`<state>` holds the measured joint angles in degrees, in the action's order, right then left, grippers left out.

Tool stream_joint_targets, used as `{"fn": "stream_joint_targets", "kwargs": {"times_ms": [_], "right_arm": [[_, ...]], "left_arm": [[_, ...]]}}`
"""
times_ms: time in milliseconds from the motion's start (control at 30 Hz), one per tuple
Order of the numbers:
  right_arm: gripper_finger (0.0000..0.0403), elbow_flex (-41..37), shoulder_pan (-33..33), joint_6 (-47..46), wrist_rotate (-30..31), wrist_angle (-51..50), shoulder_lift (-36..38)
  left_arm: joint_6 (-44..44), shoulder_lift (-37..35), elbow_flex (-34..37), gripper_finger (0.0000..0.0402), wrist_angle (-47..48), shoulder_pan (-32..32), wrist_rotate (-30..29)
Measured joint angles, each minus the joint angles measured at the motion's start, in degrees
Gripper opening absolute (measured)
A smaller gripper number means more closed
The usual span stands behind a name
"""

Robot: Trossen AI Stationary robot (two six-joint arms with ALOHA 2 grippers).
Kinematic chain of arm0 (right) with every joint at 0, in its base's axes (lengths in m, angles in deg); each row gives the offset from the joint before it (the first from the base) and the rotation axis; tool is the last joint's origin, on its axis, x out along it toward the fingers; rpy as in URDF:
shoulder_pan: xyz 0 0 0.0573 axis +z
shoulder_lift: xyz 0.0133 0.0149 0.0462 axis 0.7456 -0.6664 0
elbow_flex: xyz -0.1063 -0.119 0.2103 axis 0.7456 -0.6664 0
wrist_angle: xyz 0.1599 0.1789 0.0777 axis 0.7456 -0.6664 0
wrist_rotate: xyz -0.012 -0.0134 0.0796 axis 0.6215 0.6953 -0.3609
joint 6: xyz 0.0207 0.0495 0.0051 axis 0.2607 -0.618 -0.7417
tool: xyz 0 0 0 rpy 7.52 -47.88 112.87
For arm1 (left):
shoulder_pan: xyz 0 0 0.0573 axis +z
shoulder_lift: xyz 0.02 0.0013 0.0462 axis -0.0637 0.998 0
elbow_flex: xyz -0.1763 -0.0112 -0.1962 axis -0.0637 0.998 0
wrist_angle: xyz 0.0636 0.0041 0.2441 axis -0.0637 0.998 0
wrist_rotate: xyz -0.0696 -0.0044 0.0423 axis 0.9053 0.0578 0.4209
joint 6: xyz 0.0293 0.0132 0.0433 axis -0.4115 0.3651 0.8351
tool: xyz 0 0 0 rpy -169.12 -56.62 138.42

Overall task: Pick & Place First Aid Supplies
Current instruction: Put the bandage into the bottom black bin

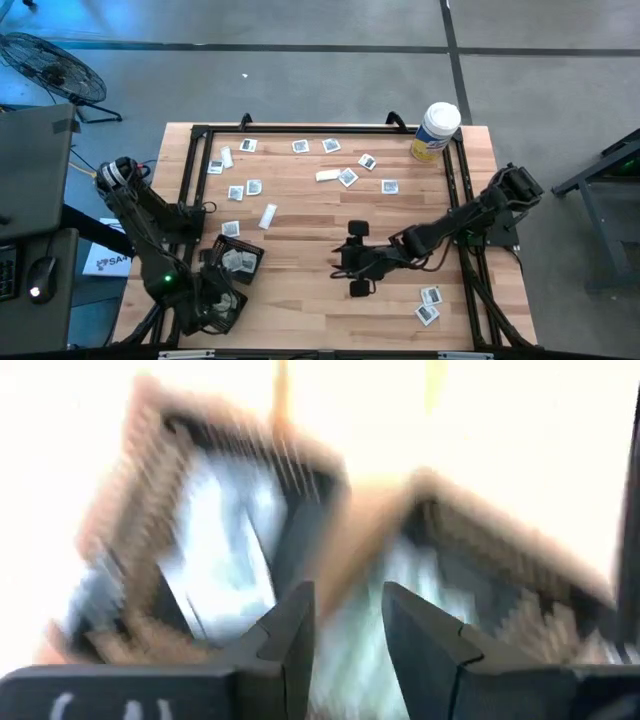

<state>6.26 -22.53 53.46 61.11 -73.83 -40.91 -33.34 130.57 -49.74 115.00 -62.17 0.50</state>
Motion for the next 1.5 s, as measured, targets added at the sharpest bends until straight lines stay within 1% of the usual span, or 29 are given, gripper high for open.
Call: {"fn": "stream_joint_targets", "kwargs": {"times_ms": [100, 133, 167, 233, 367, 467, 567, 700, 833, 967, 1100, 1300, 1500], "right_arm": [[0.0161, 0.00, -1.09, 0.00, 0.08, 0.00, 0.00], [0.0161, 0.00, -1.47, 0.00, 0.09, 0.00, 0.00], [0.0161, 0.00, -1.81, -0.07, 0.09, 0.00, 0.00], [0.0161, 0.00, -2.30, -0.26, 0.11, 0.02, 0.00], [0.0161, 0.00, -2.32, -0.15, 2.23, 0.28, 0.00], [0.0161, 0.00, -1.48, -0.51, 4.19, 0.27, -0.02], [0.0161, 0.00, -0.56, -1.49, 4.28, 0.14, -0.02], [0.0162, 0.00, 0.87, -1.56, 4.18, 0.00, -0.02], [0.0162, 0.00, 1.92, -1.53, 4.15, -0.16, -0.02], [0.0161, 0.00, 2.23, -1.53, 4.15, -0.41, -0.02], [0.0162, 0.00, 2.12, -1.53, 4.26, -0.46, -0.02], [0.0162, 0.00, 2.07, -1.51, 4.30, -0.57, -0.02], [0.0161, 0.00, 2.07, -1.51, 4.22, -0.87, -0.02]], "left_arm": [[0.47, 0.00, -0.51, 0.0115, -0.64, 0.59, -19.67], [-0.07, 0.00, -0.51, 0.0115, -0.52, 1.75, -23.91], [-0.58, 0.00, -0.51, 0.0115, -0.50, 3.47, -26.16], [-0.69, 0.00, -0.51, 0.0115, -0.34, 7.96, -27.37], [1.53, 0.57, -0.41, 0.0115, -1.35, 18.34, -26.29], [2.81, 1.73, 1.60, 0.0115, -5.18, 26.44, -24.84], [2.70, 3.38, 4.11, 0.0115, -11.03, 33.83, -24.91], [2.20, 6.14, 7.17, 0.0115, -17.92, 41.71, -22.33], [0.74, 8.76, 9.41, 0.0115, -21.75, 47.50, -17.97], [-0.64, 10.72, 11.63, 0.0115, -25.42, 50.92, -14.35], [-1.09, 12.37, 12.48, 0.0115, -26.09, 52.41, -14.04], [-3.55, 14.25, 12.48, 0.0115, -26.13, 52.48, -13.96], [-5.48, 17.00, 12.49, 0.0115, -25.29, 52.51, -11.58]]}}
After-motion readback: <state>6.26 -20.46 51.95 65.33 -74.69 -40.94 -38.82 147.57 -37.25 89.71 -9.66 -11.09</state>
